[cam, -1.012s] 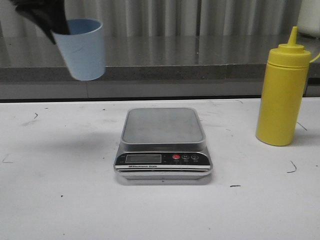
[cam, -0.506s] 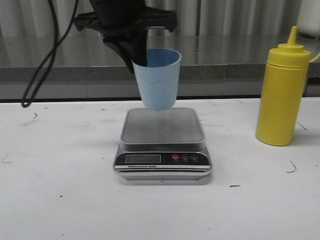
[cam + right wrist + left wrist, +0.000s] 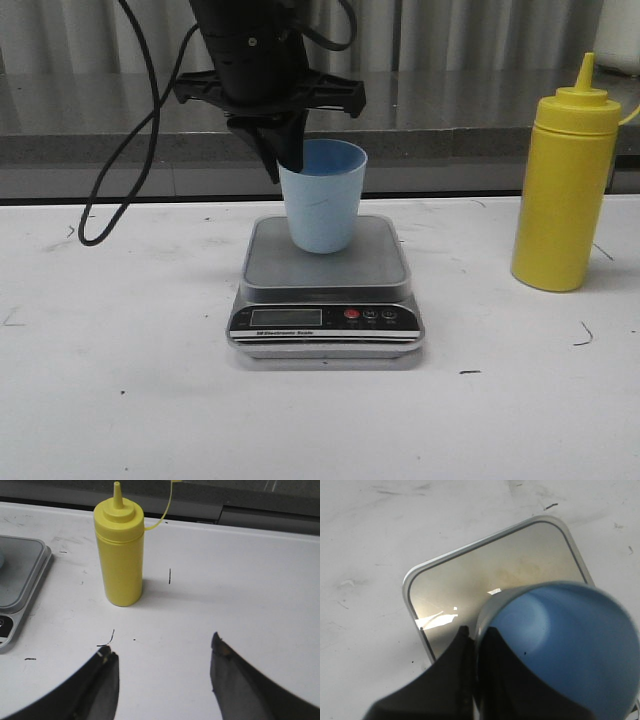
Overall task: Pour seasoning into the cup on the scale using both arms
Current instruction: 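Move the cup over the scale and lower it onto the platform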
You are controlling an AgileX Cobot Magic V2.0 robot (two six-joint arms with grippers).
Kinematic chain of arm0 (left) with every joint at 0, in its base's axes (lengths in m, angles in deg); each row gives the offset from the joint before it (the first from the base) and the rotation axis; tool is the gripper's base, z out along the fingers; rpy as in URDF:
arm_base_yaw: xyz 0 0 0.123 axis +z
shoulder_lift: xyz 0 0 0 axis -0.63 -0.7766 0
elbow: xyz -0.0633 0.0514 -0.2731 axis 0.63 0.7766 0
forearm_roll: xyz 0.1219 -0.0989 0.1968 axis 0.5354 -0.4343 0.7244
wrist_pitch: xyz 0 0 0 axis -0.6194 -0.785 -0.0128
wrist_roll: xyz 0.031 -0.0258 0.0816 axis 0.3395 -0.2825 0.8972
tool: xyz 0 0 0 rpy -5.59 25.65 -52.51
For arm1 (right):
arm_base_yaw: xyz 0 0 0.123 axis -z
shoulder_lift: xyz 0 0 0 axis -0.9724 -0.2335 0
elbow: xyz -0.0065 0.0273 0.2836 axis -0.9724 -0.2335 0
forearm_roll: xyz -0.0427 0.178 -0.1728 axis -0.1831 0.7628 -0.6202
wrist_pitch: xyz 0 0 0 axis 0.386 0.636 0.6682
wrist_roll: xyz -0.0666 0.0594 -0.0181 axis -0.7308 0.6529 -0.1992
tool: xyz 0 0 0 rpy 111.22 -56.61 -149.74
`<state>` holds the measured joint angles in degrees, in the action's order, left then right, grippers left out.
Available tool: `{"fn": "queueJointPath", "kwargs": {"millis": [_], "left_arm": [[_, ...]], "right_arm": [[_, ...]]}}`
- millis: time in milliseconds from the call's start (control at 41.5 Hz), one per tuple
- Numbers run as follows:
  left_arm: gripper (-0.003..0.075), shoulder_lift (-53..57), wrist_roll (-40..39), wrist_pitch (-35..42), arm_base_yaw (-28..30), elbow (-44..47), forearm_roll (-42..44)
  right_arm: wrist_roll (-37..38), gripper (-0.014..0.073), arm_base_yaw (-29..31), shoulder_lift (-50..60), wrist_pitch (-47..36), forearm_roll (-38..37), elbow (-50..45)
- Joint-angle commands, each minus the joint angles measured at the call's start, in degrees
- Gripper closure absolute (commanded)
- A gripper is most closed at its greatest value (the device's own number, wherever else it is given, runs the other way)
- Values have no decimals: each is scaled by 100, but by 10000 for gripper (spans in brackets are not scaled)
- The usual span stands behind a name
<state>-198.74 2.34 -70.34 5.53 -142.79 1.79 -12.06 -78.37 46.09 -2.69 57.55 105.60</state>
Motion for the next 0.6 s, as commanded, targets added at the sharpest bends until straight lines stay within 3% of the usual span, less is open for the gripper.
{"fn": "queueJointPath", "kwargs": {"millis": [0,145,337,409,578], "left_arm": [[733,318,-74,170,-34,-193,21],[614,318,-36,166,-34,-193,21],[370,318,-36,166,-34,-193,21],[323,318,-36,166,-34,-193,21],[321,493,-36,136,-34,-193,21]], "right_arm": [[-61,157,3,-51,-405,-62,141],[-61,157,3,-51,-405,-62,141],[-61,157,3,-51,-405,-62,141],[-61,157,3,-51,-405,-62,141],[-61,157,3,-51,-405,-62,141]]}}
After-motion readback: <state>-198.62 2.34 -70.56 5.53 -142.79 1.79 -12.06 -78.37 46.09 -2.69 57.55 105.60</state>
